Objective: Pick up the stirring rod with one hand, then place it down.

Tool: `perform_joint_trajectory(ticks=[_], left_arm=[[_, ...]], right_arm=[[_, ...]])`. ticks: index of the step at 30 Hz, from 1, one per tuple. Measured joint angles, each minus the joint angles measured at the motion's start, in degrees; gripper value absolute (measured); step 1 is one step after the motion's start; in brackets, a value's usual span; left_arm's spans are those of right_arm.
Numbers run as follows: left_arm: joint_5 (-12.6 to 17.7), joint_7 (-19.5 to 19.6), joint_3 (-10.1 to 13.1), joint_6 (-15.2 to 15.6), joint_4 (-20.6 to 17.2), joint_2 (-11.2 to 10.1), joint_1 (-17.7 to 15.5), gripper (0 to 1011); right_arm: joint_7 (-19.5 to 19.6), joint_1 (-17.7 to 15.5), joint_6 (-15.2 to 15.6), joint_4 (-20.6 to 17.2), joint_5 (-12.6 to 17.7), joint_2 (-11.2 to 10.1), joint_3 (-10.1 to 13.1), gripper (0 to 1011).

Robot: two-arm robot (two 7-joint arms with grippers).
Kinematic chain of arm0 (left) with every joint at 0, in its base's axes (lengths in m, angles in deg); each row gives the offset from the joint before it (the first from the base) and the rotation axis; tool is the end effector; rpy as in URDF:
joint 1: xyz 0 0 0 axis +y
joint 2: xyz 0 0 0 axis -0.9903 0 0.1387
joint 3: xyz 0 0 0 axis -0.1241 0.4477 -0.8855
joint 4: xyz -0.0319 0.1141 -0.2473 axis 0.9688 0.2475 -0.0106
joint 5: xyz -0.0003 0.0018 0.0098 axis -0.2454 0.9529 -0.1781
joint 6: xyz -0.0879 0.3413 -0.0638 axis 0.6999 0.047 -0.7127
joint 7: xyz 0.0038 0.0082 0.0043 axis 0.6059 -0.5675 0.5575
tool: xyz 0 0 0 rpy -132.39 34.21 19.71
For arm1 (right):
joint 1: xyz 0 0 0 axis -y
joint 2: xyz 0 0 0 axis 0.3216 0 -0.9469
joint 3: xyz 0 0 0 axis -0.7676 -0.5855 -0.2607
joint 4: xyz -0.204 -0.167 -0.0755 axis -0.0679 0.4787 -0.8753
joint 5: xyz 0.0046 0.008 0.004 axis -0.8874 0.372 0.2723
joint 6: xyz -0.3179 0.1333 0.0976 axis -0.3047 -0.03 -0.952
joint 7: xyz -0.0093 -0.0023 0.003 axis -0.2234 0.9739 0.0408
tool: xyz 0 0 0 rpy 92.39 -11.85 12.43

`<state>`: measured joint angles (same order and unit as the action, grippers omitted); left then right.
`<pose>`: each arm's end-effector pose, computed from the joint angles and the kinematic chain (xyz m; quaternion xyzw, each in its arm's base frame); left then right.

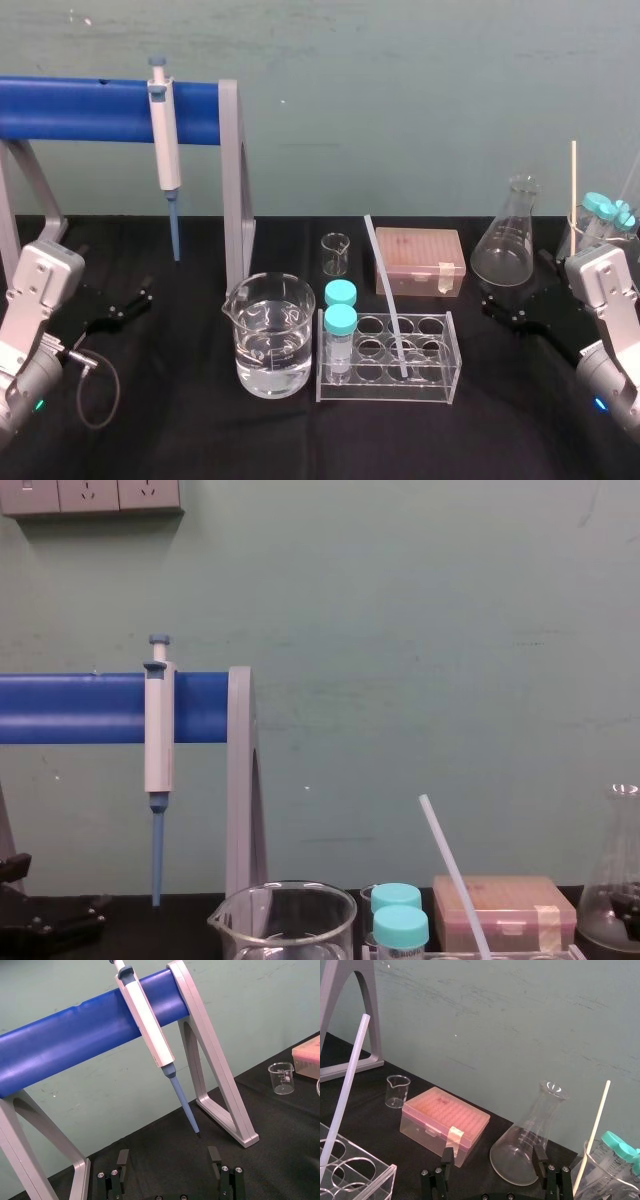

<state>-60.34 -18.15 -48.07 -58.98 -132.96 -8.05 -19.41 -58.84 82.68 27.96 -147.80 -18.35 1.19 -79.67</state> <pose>0.4022 0.0606 -0.2989 0.1415 -0.1325 0.5800 0.7912 0.4023 -0.0606 -0.2989 -0.1415 -0.1325 -0.5799 0.7913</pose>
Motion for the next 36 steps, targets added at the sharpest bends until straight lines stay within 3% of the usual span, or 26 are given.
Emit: perform_joint_trajectory(ticks=[36], left_arm=[[0.0,0.0,0.0,0.0,0.0,0.0,0.0,1000]], right_arm=[[0.0,0.0,0.0,0.0,0.0,0.0,0.0,1000]])
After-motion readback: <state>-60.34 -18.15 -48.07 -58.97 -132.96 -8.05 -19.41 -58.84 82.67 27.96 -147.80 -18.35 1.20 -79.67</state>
